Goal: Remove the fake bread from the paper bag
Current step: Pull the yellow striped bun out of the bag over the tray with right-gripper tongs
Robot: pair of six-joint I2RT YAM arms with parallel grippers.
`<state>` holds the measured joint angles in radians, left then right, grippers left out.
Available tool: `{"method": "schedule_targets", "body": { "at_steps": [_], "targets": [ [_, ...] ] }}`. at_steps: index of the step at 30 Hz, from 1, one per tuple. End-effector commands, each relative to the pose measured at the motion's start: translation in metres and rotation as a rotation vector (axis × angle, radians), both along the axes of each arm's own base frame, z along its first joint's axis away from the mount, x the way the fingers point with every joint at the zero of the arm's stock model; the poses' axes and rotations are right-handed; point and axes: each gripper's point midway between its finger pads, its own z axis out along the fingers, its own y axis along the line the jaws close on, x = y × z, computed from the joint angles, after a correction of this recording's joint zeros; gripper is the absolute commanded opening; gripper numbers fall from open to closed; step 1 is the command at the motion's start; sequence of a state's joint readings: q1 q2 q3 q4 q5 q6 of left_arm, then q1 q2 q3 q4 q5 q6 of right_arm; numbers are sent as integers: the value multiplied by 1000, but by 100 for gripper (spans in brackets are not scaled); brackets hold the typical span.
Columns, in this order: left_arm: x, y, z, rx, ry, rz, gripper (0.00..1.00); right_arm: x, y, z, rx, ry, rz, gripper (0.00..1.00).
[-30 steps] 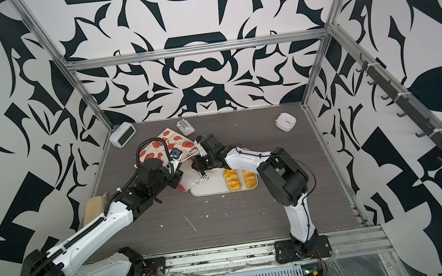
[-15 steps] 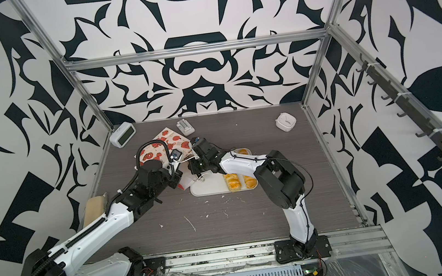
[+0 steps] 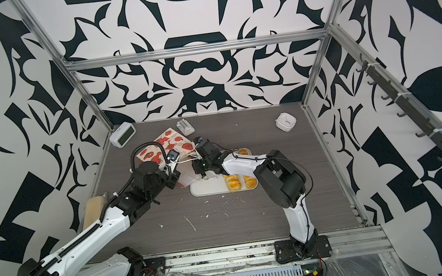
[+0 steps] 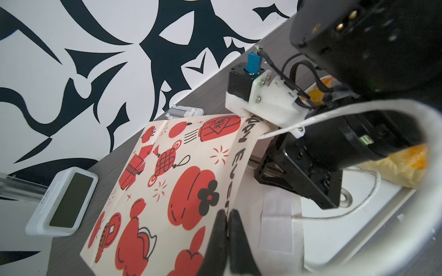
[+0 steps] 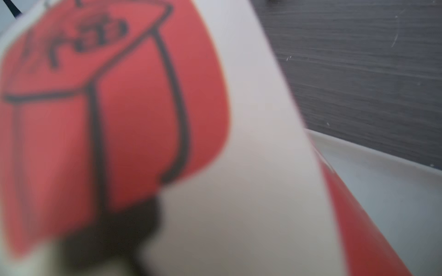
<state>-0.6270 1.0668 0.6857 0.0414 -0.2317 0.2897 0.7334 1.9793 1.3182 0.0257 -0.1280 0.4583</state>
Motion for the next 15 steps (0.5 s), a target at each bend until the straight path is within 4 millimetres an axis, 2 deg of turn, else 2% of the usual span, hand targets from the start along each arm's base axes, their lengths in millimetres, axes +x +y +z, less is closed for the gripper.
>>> {"method": "schedule_targets", "body": {
  "at_steps": [1, 15],
  "targets": [
    [1, -4, 18, -46, -60, -14, 0, 17, 1, 39, 71, -88, 4, 0],
    [2, -5, 8, -25, -40, -20, 0, 22, -7, 63, 151, 24, 55, 0]
  ]
}}
